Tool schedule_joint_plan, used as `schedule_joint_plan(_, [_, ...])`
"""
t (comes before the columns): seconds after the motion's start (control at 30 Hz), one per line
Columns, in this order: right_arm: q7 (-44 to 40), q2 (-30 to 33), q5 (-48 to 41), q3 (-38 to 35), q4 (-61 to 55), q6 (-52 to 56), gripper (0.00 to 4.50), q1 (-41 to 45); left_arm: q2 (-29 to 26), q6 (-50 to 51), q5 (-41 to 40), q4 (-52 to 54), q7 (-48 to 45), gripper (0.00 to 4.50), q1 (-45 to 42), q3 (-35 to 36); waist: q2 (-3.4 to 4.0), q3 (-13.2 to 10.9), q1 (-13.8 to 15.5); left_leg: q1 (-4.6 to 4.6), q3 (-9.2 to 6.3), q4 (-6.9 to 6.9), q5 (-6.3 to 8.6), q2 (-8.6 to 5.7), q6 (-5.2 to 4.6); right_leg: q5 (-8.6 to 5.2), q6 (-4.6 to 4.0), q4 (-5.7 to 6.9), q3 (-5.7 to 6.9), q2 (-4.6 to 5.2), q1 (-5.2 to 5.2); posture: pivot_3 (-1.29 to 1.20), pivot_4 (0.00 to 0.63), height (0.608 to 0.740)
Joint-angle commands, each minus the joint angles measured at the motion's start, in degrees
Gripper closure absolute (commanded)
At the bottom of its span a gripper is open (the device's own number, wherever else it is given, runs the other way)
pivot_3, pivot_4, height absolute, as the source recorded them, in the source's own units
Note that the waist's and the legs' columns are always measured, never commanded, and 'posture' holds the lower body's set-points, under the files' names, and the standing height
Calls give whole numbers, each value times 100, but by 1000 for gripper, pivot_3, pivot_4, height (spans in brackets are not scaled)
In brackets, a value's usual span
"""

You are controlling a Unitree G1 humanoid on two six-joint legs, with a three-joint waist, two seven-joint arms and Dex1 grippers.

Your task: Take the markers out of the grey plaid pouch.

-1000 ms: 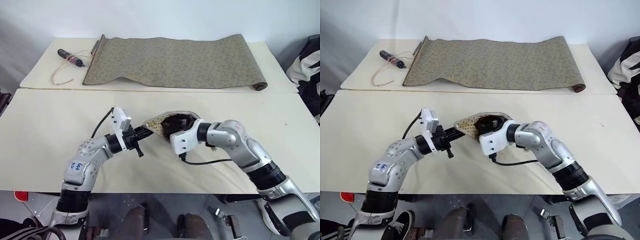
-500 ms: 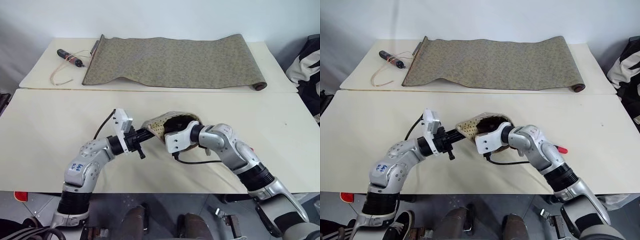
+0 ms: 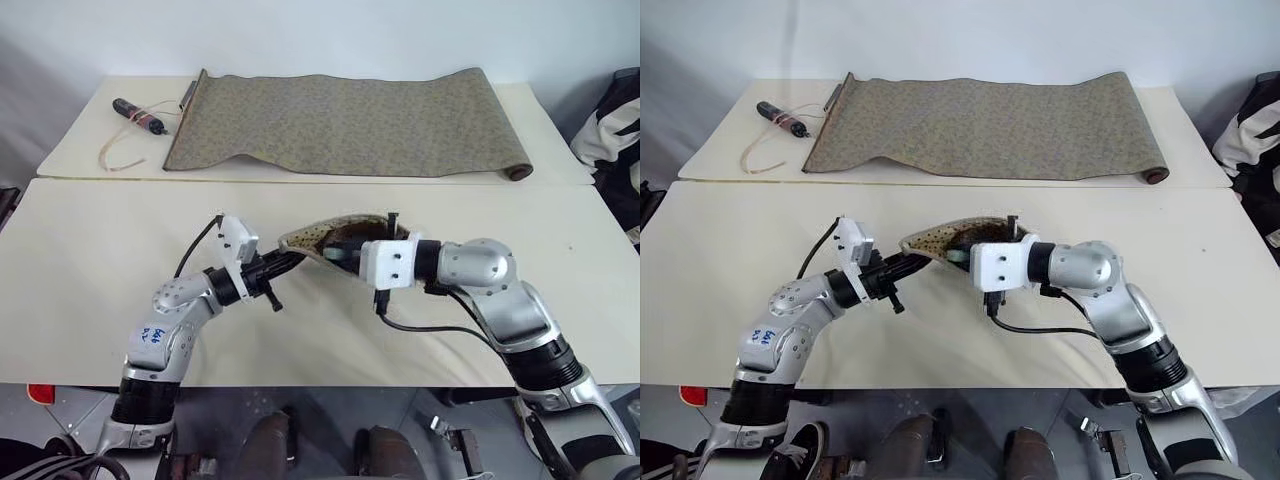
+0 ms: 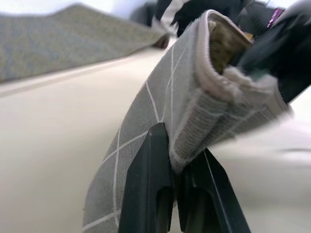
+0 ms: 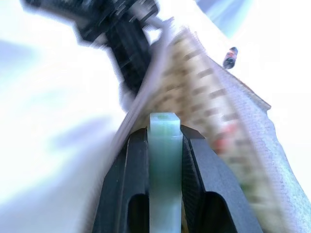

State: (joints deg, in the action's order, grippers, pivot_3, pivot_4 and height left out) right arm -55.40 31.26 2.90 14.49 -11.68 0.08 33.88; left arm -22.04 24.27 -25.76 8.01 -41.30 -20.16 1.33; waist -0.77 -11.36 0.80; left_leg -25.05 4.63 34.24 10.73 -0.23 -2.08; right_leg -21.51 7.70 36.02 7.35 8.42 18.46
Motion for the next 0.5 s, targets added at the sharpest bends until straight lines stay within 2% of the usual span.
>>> schedule_joint_plan(0.03, [18, 43, -235, -181, -224, 175, 4058, 75, -13, -109, -10, 84, 3, 4500, -52, 52, 0, 0, 3, 0, 0, 0, 0, 0, 0, 0, 0, 0, 0, 0, 0, 0, 150, 740])
schedule_joint_plan(0.17, [59, 60, -295, -188, -198, 209, 4058, -3, 8, -118, 12, 112, 14, 4500, -64, 15, 0, 0, 10, -1, 0, 0, 0, -1, 0, 0, 0, 0, 0, 1, 0, 0, 150, 740])
schedule_joint_plan(0.23, [91, -71, -748, -404, -405, 608, 4058, 34, 6, -208, 82, 96, 36, 4500, -87, 15, 0, 0, 9, -1, 0, 0, 0, -1, 0, 0, 0, 0, 1, 1, 0, 0, 150, 740])
schedule_joint_plan(0.33, [80, -167, -2126, -1027, -978, 1822, 4058, 289, -148, -588, 461, -182, 119, 4500, -199, 68, 0, 0, 12, -3, -1, 0, 0, 0, 0, 0, 0, 0, 1, 1, 0, 0, 150, 740])
schedule_joint_plan(0.4, [60, -12, -2730, -1325, -1238, 2498, 4058, 501, -251, -937, 681, -388, 153, 4500, -265, 132, 0, 0, 14, -2, -2, 0, 0, 0, 0, 0, 0, 1, 2, 1, 1, 0, 150, 740])
schedule_joint_plan(0.5, [-20, 467, -3066, -1573, -1338, 3147, 4058, 713, -336, -1222, 810, -597, 205, 4500, -289, 230, -2, 1, 20, -2, -4, 0, 2, 0, -4, 1, -2, 1, 4, 2, 1, 0, 150, 740])
